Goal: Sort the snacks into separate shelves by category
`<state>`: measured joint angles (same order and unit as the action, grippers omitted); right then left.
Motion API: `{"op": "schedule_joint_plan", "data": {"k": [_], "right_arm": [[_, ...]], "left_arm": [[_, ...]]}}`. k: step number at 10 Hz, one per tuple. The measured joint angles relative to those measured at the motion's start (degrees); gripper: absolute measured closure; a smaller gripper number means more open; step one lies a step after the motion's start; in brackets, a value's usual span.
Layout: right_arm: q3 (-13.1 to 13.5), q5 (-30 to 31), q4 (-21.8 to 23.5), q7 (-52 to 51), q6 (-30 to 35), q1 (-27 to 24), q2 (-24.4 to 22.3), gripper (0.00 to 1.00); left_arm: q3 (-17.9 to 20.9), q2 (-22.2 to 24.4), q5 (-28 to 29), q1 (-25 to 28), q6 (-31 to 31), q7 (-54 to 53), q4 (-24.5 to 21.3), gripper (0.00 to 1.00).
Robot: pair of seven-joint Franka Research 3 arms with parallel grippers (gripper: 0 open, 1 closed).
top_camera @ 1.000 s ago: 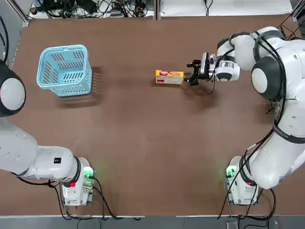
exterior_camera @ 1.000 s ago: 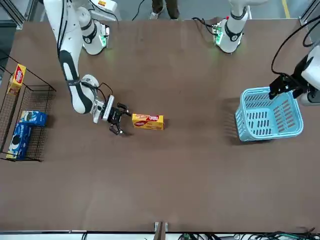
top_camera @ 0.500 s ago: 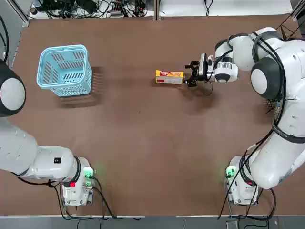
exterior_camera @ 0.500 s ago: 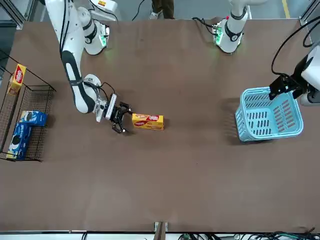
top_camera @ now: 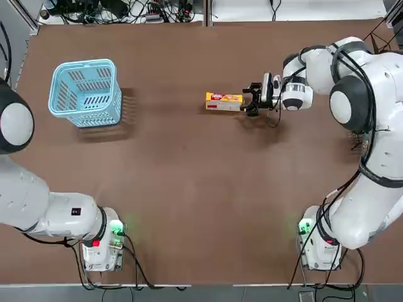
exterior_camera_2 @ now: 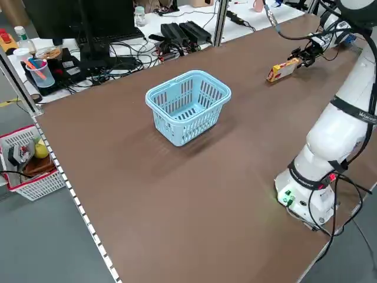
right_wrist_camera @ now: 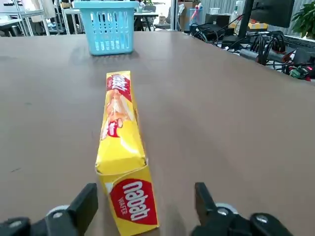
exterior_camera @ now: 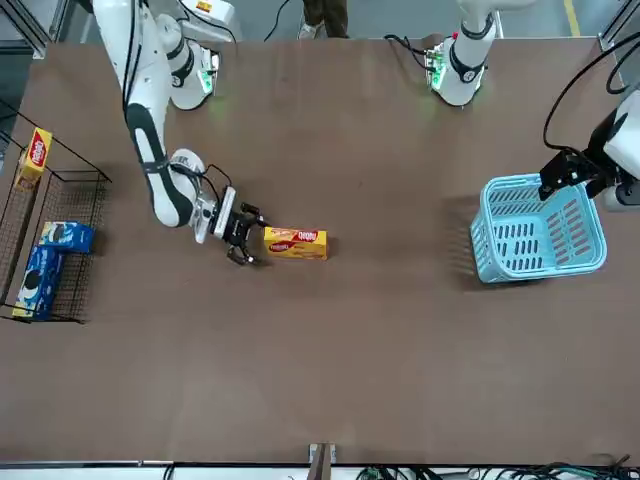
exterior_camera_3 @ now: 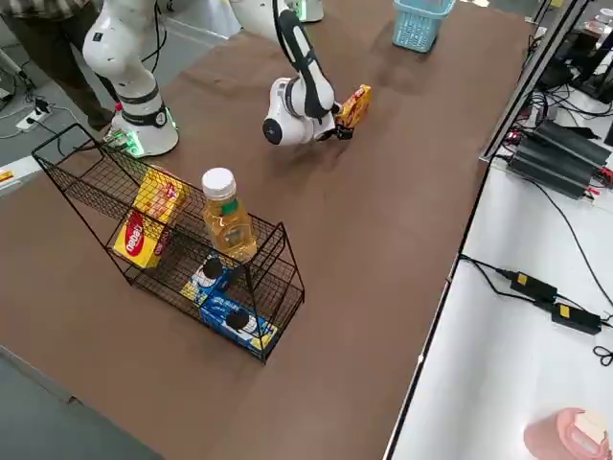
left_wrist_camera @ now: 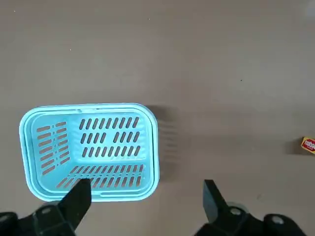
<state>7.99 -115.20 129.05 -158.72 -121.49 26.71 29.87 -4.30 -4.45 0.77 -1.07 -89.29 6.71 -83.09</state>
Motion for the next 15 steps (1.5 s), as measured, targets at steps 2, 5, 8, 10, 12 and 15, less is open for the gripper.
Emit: {"op": "schedule_joint_plan", "data": {"k": [2, 5, 8, 10, 12, 15], "right_arm": [[-0.6, -0.4, -0.6, -0.1, 0.0, -0.4, 0.5, 0.31], [-0.9, -0.4, -0.8, -0.1, 0.0, -1.0, 0.5, 0.58], [-1.0, -0.4, -1.3, 0.9, -0.1, -2.9, 0.3, 0.73], [-1.0, -0.3, -1.9, 2.9, -2.8, -4.4, -2.3, 0.74], [-1.0, 2.1, -1.8, 4.2, -12.2, -6.1, -8.5, 0.74], [0.0, 15.1, -2.2, 8.8, -27.2, -9.8, -16.4, 0.74]], "left_arm": [[0.0, 0.0, 0.0, 0.0, 0.0, 0.0, 0.0, 0.0], [0.0, 0.0, 0.0, 0.0, 0.0, 0.0, 0.0, 0.0], [0.0, 0.0, 0.0, 0.0, -0.3, 0.0, 0.0, 0.0], [0.0, 0.0, 0.0, 0.0, -0.4, 0.0, 0.0, 0.0], [0.0, 0.0, 0.0, 0.0, -0.4, 0.0, 0.1, 0.0], [0.0, 0.0, 0.0, 0.0, -0.5, 0.0, 0.1, 0.0]]}}
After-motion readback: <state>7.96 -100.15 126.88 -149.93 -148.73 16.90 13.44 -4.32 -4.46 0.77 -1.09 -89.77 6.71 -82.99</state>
